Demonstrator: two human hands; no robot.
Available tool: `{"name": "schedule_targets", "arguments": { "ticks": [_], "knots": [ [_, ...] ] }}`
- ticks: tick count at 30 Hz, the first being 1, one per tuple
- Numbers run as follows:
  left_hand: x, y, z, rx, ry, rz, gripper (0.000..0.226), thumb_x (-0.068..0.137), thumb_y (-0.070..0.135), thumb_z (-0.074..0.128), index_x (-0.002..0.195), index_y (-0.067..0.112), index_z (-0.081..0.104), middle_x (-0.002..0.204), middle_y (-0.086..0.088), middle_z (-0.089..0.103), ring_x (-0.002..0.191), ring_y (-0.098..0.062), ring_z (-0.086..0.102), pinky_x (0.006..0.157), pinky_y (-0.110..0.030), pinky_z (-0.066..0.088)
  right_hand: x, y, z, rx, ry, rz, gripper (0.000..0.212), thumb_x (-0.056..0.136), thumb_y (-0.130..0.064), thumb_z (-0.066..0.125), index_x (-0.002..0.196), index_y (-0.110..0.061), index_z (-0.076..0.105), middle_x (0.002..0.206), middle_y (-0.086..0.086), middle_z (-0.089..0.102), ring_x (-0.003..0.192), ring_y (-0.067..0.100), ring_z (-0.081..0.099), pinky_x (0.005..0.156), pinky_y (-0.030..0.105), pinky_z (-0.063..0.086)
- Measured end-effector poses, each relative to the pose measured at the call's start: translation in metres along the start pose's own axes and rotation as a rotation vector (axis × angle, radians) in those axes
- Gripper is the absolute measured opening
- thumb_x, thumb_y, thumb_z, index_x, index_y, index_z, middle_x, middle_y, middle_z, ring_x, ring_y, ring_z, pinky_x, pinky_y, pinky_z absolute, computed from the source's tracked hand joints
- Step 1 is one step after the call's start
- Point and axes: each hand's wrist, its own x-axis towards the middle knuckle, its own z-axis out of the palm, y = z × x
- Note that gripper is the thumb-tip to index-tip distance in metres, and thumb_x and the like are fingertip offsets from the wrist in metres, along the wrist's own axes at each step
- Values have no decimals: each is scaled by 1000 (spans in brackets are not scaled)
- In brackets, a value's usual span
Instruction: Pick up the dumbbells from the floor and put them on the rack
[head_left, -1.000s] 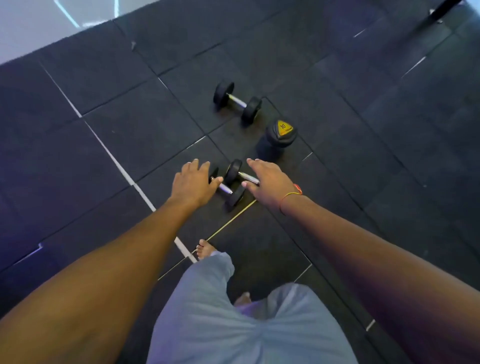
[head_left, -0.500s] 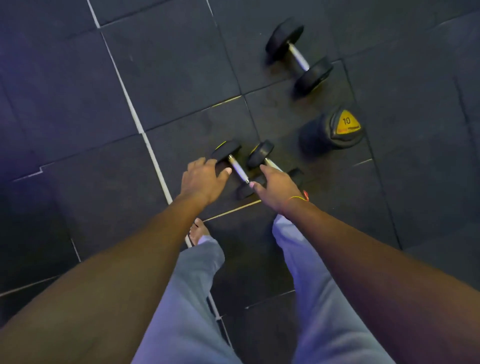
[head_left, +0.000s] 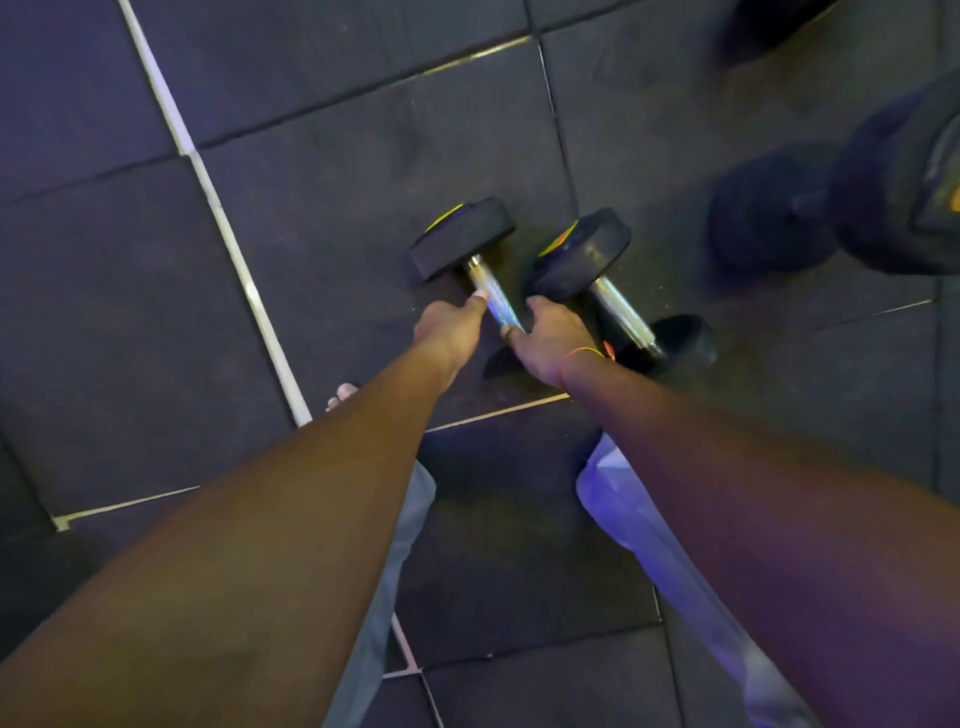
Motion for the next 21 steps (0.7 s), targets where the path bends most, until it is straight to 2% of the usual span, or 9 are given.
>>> {"name": "schedule_targets", "arguments": {
  "ticks": [2, 4, 5, 7, 9, 12, 14, 18, 21],
  "knots": [
    [22, -7, 15, -113, -9, -30, 52, 87, 58, 58, 100, 9, 68, 108, -10, 67, 102, -31, 61, 80, -32, 44, 24, 7, 15, -22, -4, 8, 49, 83, -47, 55, 124, -20, 53, 132, 9, 58, 123, 34, 52, 101, 48, 44],
    [38, -8, 26, -247, -12, -44, 44, 83, 57, 64, 73, 14, 62, 80, -3, 63, 79, -25, 57, 70, -30, 42, 43, 7, 26, -31, -8, 1, 42, 81, -46, 56, 115, -21, 56, 123, 9, 62, 117, 35, 56, 97, 47, 47],
    [44, -8, 30, -315, -16, -39, 44, 80, 56, 68, 68, 15, 60, 72, 0, 60, 72, -22, 54, 69, -31, 43, 50, 6, 31, -35, -10, -9, 40, 81, -46, 58, 112, -21, 56, 121, 9, 63, 115, 35, 58, 95, 46, 48],
    [56, -5, 34, -439, -50, -26, 43, 72, 56, 75, 76, 14, 67, 76, 2, 68, 74, -18, 63, 76, -32, 52, 63, 4, 39, -48, -23, -16, 39, 84, -42, 61, 113, -17, 55, 121, 10, 63, 115, 34, 58, 94, 44, 48],
    [70, -1, 38, -528, -91, -6, 44, 70, 51, 79, 92, 13, 71, 91, -1, 74, 88, -18, 71, 82, -31, 56, 75, 3, 44, -66, -26, -12, 38, 87, -35, 63, 116, -14, 53, 124, 13, 62, 117, 34, 57, 93, 39, 47],
    [84, 6, 39, -637, -172, -36, 50, 73, 41, 83, 111, 11, 66, 104, -1, 73, 94, -15, 70, 86, -32, 57, 89, -3, 47, -23, -40, 28, 37, 86, -24, 66, 118, -11, 54, 123, 14, 62, 116, 33, 58, 90, 35, 46],
    [85, 8, 37, -718, -270, -83, 54, 75, 35, 83, 120, 12, 63, 103, 0, 71, 90, -16, 69, 86, -35, 57, 91, -8, 50, 53, -56, 78, 36, 83, -19, 68, 117, -13, 58, 117, 12, 65, 108, 32, 62, 86, 33, 49],
    [75, -1, 30, -680, -220, -62, 43, 73, 25, 85, 110, 12, 67, 106, -3, 74, 96, -17, 70, 79, -27, 55, 74, -10, 51, 107, -81, 104, 35, 78, -19, 71, 110, -16, 58, 107, 10, 66, 102, 30, 62, 85, 34, 51],
    [42, -8, 15, -676, -107, -8, 31, 72, 18, 86, 97, 12, 70, 96, -3, 74, 83, -13, 68, 65, -20, 51, 45, -17, 48, 127, -121, 100, 38, 75, -25, 77, 106, -15, 56, 100, 7, 63, 97, 28, 61, 82, 35, 50]
  ]
}}
